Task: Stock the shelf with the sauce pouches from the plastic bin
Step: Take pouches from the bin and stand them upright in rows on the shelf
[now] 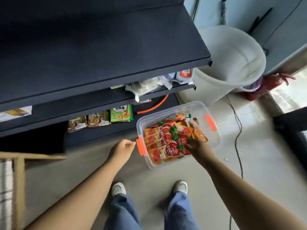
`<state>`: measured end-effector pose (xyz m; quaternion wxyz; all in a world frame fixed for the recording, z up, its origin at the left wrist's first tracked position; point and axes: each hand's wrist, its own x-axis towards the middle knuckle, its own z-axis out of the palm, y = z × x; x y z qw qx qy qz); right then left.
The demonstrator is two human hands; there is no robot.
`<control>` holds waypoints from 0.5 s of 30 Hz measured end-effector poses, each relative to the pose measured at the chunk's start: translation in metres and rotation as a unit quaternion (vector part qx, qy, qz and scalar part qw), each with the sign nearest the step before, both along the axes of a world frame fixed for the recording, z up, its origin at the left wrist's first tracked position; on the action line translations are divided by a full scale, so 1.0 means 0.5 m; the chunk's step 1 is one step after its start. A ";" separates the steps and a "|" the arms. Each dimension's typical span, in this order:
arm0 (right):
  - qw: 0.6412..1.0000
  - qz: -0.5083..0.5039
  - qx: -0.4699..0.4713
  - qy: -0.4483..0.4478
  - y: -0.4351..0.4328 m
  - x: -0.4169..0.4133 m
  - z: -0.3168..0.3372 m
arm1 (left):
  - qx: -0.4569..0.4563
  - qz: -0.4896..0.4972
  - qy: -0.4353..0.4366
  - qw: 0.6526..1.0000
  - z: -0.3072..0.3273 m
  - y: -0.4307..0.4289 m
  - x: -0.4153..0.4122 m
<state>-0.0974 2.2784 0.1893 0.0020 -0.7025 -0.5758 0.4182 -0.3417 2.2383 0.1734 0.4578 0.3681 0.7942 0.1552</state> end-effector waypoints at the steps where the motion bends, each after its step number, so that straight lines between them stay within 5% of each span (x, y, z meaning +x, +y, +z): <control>1: 1.000 0.010 -0.012 0.012 0.011 0.018 -0.024 | -0.018 0.017 0.004 1.000 -0.024 -0.002 0.025; 8: 0.996 0.058 -0.054 -0.030 0.105 0.103 -0.209 | -0.113 0.117 0.038 0.986 -0.221 -0.018 0.152; 15: 0.993 0.064 -0.103 -0.006 0.090 0.066 -0.381 | -0.114 0.224 0.024 0.967 -0.353 -0.017 0.185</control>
